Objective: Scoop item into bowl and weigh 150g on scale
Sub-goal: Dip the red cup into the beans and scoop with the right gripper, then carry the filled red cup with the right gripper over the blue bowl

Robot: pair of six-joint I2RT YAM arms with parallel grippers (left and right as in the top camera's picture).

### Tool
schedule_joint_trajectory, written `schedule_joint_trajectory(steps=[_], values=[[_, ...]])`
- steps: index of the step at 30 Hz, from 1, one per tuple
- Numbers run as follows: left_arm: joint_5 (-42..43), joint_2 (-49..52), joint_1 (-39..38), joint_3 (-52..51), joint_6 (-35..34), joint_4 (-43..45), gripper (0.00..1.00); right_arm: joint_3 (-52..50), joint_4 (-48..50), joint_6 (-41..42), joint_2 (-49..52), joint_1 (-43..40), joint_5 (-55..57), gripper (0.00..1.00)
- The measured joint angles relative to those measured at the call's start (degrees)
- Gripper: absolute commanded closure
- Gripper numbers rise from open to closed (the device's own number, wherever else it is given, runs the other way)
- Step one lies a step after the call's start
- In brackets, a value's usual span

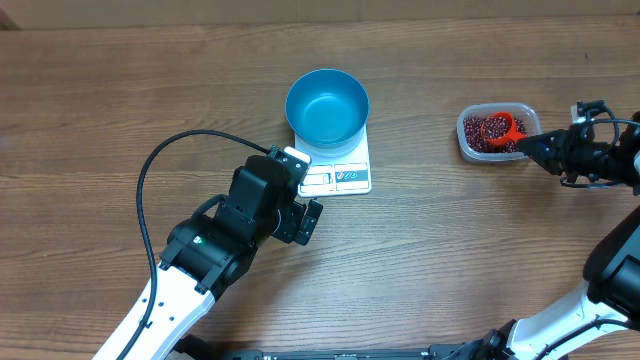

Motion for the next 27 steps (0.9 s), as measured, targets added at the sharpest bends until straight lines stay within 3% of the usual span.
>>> schedule_joint_trajectory(steps=[27], values=[[0.00, 0.00, 0.00, 0.00, 0.00, 0.00, 0.00, 0.00, -8.15, -4.85, 0.00, -0.37, -7.80, 0.96]])
